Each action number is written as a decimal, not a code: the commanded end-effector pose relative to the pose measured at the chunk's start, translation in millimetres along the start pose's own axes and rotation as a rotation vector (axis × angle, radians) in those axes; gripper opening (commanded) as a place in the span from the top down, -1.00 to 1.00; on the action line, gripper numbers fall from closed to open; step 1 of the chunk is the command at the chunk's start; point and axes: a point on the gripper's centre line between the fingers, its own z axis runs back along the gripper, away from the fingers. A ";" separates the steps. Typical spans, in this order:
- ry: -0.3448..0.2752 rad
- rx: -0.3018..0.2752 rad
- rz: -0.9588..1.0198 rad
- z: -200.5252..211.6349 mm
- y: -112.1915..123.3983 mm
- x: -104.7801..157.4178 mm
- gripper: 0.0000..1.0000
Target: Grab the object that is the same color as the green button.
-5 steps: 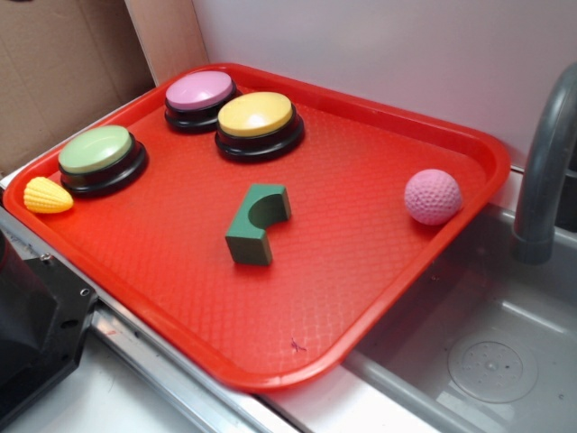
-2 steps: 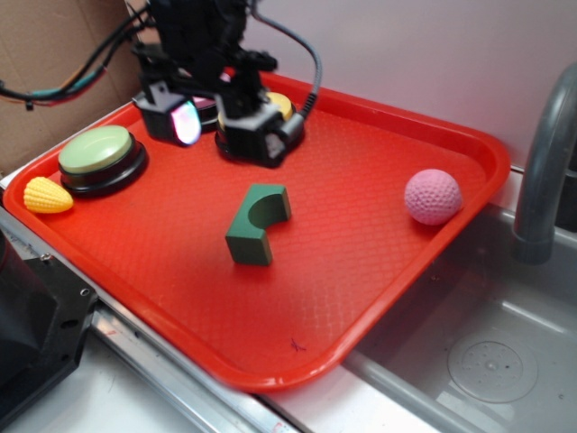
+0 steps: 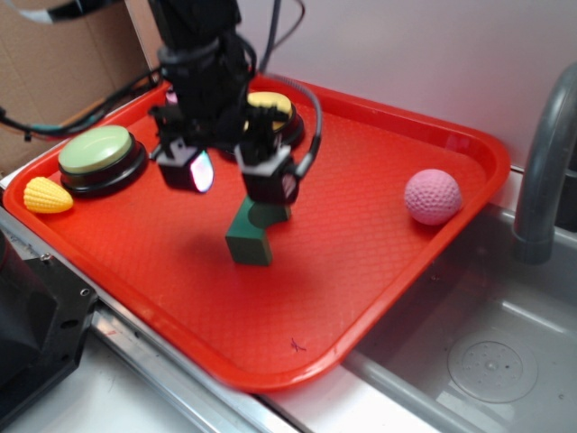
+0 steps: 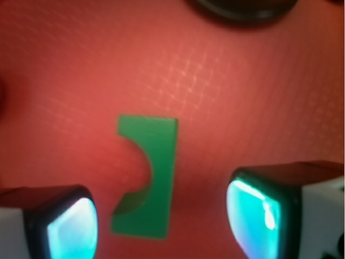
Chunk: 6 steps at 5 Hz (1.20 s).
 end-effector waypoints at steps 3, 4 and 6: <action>0.016 -0.021 -0.014 -17.6 -0.3 5.3 1.00; 0.010 0.025 -0.071 6.4 -3.4 4.7 1.00; -0.032 0.034 -0.278 98.1 -14.8 -7.3 1.00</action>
